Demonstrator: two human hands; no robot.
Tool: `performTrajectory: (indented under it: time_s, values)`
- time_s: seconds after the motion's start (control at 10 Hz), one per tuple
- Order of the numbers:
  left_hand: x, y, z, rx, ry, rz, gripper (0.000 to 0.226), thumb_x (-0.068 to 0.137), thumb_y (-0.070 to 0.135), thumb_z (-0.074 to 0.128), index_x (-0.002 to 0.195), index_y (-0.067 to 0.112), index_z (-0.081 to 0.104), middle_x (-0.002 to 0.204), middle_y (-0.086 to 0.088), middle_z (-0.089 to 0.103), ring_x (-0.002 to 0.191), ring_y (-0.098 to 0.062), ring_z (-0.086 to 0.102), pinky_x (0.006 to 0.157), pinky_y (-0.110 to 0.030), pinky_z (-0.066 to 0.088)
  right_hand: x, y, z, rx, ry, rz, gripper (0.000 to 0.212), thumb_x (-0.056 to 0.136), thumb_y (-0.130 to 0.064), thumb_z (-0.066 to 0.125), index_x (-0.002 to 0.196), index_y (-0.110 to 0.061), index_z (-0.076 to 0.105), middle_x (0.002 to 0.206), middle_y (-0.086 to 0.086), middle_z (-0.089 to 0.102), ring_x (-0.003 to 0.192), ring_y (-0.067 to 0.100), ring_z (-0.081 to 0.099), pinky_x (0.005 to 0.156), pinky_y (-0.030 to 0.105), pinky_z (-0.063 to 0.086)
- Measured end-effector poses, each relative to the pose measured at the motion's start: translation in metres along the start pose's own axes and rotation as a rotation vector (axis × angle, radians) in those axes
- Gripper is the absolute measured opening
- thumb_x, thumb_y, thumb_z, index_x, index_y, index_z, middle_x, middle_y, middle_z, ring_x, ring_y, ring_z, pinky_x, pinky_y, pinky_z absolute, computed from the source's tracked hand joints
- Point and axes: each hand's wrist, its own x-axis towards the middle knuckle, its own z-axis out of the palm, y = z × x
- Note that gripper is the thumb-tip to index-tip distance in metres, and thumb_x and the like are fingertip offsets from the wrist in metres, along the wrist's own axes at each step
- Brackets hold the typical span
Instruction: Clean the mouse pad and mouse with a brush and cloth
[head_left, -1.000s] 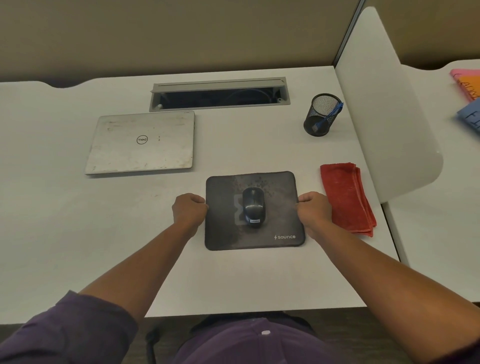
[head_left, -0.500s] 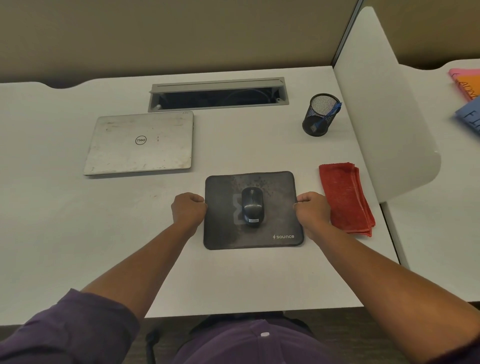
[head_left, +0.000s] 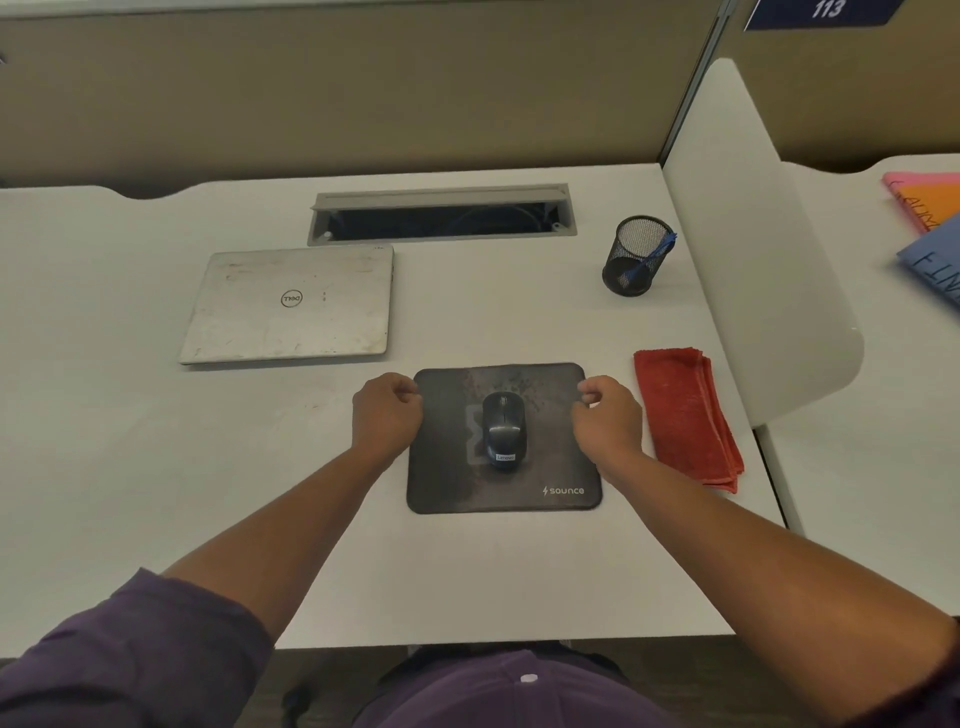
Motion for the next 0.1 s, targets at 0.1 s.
performTrajectory:
  time_s: [0.1]
  values:
    - [0.0107, 0.0333, -0.0133, 0.041, 0.046, 0.216, 0.008, 0.088, 0.022, 0.066, 0.093, 0.018, 0.072, 0.085, 0.006, 0.068, 0.078, -0.008, 0.061, 0.069, -0.015, 0.037, 0.0052, -0.0427, -0.0078, 0.017, -0.056, -0.205, 0.016, 0.089, -0.009, 0.059, 0.093, -0.022, 0.068, 0.089, -0.009, 0.066, 0.084, 0.011, 0.062, 0.067, 0.007, 0.039]
